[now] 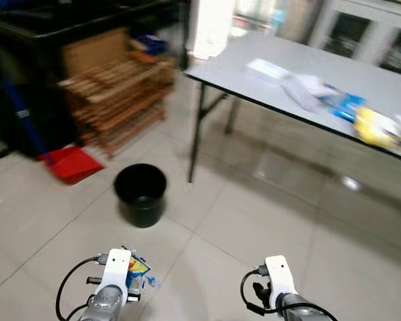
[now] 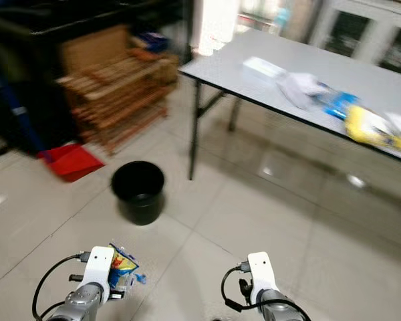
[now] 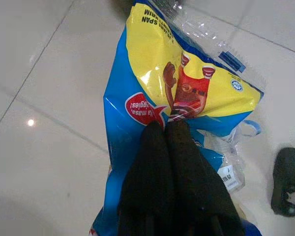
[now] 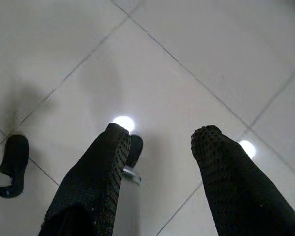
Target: Picking trash to rubbish bin
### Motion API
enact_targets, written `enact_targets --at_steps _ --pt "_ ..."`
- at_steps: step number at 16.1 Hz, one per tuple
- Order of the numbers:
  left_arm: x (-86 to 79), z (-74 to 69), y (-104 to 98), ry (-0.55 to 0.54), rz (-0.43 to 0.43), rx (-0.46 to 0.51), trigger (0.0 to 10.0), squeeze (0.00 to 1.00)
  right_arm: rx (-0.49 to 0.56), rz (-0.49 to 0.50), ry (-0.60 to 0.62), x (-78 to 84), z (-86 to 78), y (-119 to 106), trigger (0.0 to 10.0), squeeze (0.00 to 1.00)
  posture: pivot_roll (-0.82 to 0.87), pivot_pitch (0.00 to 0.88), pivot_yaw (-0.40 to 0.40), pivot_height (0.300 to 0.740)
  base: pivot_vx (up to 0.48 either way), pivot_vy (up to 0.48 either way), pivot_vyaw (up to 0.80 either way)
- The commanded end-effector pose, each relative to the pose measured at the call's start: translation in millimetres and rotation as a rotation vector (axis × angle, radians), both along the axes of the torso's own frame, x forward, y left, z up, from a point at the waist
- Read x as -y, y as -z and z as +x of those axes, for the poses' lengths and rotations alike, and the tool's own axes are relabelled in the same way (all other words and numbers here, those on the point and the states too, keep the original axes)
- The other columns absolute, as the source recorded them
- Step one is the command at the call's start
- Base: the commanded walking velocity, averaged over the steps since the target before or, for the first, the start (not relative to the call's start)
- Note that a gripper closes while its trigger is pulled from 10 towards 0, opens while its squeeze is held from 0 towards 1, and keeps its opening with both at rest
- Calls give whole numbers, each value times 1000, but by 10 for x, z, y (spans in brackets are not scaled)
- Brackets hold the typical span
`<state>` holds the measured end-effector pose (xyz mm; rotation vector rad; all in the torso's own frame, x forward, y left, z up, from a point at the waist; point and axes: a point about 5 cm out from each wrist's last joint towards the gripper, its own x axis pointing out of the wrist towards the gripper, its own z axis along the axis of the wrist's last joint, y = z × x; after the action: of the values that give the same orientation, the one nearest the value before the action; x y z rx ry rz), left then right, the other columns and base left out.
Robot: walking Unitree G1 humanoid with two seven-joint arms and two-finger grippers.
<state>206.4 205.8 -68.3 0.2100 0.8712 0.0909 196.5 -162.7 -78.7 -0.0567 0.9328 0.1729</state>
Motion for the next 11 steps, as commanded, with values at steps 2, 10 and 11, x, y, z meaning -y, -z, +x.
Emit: enact_targets --at_steps 2,10,11 --pt "-26 -44 22 -18 9 -18 10000 0 -7 -10 -13 16 -5 3 10000 0 21 29 -86 740 306 0 800" --pt "-8 -51 28 -4 12 -18 10000 0 -12 6 -11 -23 -18 12 10000 0 24 12 -86 740 265 0 300" --pt "-8 -52 29 -3 12 -18 10000 0 -12 9 -10 -26 -19 12 10000 0 24 11 -86 740 259 0 0"
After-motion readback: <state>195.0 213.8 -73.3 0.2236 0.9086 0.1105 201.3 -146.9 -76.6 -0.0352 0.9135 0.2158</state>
